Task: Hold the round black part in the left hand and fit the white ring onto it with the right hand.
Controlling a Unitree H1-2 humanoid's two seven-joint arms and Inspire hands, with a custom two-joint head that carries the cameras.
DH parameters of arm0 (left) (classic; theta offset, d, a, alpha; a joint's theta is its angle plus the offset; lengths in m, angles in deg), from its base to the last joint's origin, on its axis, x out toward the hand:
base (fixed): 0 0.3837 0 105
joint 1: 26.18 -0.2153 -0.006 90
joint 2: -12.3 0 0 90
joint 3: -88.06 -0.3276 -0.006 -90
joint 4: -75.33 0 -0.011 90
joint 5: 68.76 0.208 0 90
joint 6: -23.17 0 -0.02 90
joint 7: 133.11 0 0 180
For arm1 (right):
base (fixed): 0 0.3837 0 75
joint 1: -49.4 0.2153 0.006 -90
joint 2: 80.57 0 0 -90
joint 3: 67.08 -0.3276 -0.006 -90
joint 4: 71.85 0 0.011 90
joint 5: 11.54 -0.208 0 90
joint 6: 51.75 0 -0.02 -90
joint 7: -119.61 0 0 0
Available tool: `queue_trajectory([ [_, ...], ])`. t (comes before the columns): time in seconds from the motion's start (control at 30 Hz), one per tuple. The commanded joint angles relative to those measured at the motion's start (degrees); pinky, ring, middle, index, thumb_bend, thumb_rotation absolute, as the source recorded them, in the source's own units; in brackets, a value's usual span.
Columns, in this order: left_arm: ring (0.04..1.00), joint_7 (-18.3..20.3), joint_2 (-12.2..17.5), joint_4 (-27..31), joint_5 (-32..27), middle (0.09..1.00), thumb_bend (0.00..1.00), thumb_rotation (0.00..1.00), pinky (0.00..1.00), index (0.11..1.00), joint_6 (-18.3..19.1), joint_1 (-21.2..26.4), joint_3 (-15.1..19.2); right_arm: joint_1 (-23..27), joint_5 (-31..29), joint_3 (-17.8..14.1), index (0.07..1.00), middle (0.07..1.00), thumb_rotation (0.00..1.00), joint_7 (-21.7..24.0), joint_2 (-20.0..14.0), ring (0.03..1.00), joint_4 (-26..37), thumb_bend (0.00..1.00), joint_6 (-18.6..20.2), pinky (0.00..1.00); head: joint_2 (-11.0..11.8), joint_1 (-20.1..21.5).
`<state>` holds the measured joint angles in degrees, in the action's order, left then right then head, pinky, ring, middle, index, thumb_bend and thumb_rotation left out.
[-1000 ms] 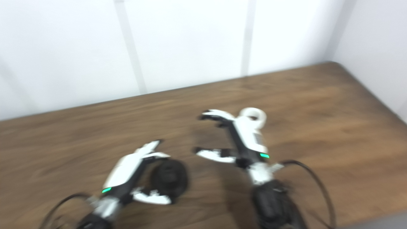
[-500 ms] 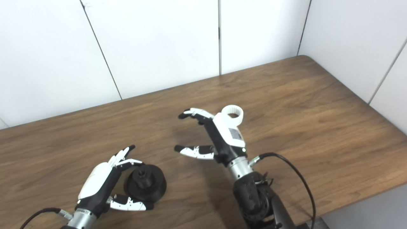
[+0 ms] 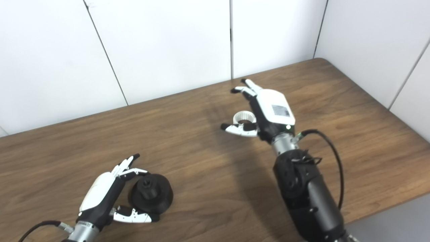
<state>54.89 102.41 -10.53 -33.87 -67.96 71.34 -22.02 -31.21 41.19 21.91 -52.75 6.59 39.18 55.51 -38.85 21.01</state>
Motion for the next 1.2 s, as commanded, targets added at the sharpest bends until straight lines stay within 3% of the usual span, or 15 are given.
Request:
queue_trajectory([
  [0.0,1.000,-0.1,0.9,-0.2,-0.1,1.000,0.93,0.32,1.00,0.624,-1.3,0.6,0.7,2.6,0.0,-1.3,0.813,0.946,0.47,0.1,-1.9,0.910,1.1,0.77,0.7,0.79,0.1,0.0],
  [0.17,1.000,0.1,1.0,-0.2,0.0,1.000,0.93,0.31,1.00,0.625,-1.3,0.8,0.9,3.8,-0.1,-2.1,0.838,0.970,0.54,2.1,-4.7,0.931,-0.8,0.82,1.8,0.82,0.2,0.0],
  [0.27,1.000,0.3,0.9,-0.2,0.2,1.000,0.93,0.31,1.00,0.627,-1.2,0.9,1.0,5.1,-1.3,-1.6,0.866,0.994,0.68,5.6,-6.6,0.958,-2.5,0.95,3.3,0.84,0.3,-0.2],
  [0.37,1.000,0.5,0.7,-0.1,0.2,1.000,0.93,0.31,1.00,0.627,-1.0,1.0,1.1,6.4,-2.4,-0.9,0.888,1.000,0.76,7.8,-7.5,0.986,-4.9,1.00,3.9,0.86,0.3,-0.4],
  [0.77,1.000,0.6,-0.1,-0.1,0.4,1.000,0.94,0.32,1.00,0.628,-1.2,0.9,1.4,10.1,-4.9,3.4,0.913,1.000,0.77,9.5,-8.2,0.995,-14.4,1.00,5.0,0.87,-0.1,-1.9],
  [1.17,1.000,0.7,-0.3,0.1,0.4,1.000,0.94,0.31,1.00,0.624,-1.2,1.1,1.9,11.6,-3.8,8.4,0.936,1.000,0.75,9.2,-8.4,0.997,-18.5,1.00,6.1,0.87,-0.4,-2.5],
])
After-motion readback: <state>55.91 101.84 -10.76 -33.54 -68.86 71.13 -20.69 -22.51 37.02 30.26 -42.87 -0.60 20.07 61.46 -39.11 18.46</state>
